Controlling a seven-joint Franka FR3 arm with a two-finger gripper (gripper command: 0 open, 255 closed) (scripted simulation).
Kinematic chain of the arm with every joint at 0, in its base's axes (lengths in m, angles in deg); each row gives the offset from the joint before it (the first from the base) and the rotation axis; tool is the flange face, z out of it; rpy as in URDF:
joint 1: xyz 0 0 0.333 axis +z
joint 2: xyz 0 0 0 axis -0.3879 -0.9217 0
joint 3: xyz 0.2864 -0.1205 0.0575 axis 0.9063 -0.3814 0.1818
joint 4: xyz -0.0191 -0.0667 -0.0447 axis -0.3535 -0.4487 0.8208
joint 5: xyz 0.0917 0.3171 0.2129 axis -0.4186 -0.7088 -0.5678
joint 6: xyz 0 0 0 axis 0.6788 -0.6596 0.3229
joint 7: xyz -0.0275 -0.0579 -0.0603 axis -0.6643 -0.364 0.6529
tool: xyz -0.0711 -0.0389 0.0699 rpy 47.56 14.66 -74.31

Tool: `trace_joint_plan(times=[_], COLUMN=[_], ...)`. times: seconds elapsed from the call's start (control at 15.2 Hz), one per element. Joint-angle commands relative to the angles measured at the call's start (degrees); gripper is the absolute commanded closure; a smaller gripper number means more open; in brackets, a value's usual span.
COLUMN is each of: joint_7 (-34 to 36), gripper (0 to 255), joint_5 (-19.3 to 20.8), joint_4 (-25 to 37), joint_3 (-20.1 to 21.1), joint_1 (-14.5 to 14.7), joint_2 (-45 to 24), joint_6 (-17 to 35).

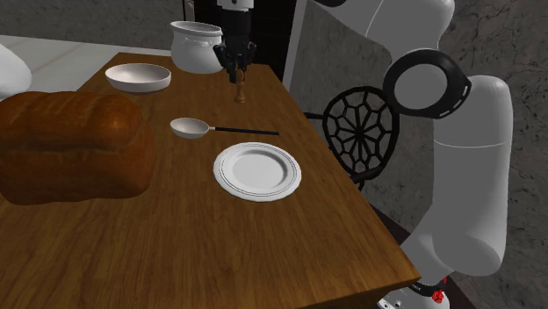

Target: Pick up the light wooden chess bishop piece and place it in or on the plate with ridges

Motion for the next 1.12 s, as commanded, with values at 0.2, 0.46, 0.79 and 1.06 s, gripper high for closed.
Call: trace_joint_plan(times=[0.2,0.46,0.79,1.06], joint_7=[0.71,3.58,6.96,9.82], gripper=[255,255,255,255], joint_5=[0.07,-2.38,-5.02,-7.1], joint_4=[3.18,-15.2,-28.69,-36.38], joint_3=[0.22,1.61,3.07,4.4], joint_1=[0.87,0.35,1.32,2.58], joint_2=[0.27,12.64,23.22,30.15], joint_6=[-3.49,2.58,5.72,6.76])
